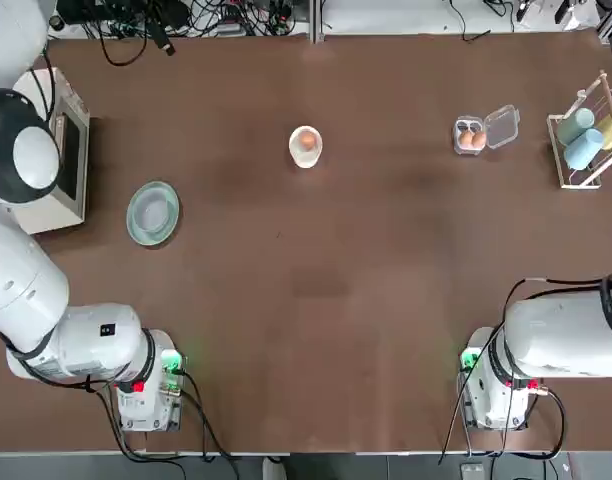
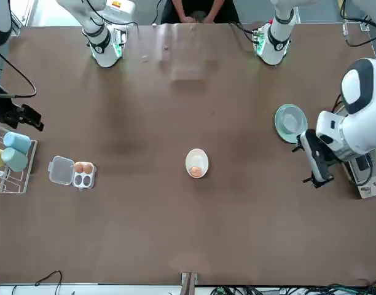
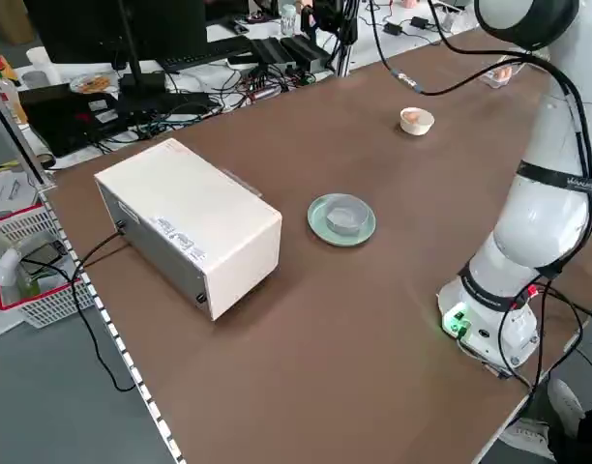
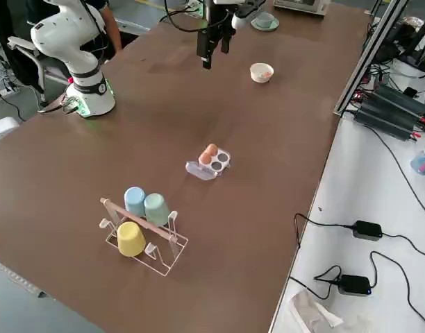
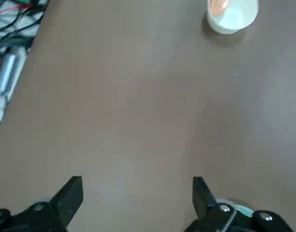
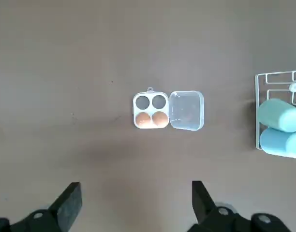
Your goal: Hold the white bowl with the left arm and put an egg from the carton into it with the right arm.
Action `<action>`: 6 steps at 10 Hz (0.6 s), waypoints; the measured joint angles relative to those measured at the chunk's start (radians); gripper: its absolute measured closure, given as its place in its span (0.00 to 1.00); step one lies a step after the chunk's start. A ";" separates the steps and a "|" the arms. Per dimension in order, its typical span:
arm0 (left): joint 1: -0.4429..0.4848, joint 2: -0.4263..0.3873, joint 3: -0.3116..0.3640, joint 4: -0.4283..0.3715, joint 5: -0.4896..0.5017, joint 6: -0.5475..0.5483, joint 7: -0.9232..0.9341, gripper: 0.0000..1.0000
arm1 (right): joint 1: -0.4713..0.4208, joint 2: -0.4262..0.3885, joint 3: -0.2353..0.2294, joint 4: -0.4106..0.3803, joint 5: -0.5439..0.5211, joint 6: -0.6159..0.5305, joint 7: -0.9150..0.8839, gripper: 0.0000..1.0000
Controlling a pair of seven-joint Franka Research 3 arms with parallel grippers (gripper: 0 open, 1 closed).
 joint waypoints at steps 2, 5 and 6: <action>-0.006 -0.004 -0.002 0.027 0.089 -0.006 -0.189 0.00 | 0.000 0.004 -0.001 -0.005 0.000 -0.019 0.007 0.00; -0.007 -0.036 -0.006 0.040 0.098 -0.037 -0.312 0.00 | -0.001 0.009 -0.002 -0.023 0.000 -0.019 0.012 0.00; -0.007 -0.042 -0.006 0.040 0.098 -0.040 -0.333 0.00 | -0.001 0.008 -0.002 -0.023 0.000 -0.019 0.015 0.00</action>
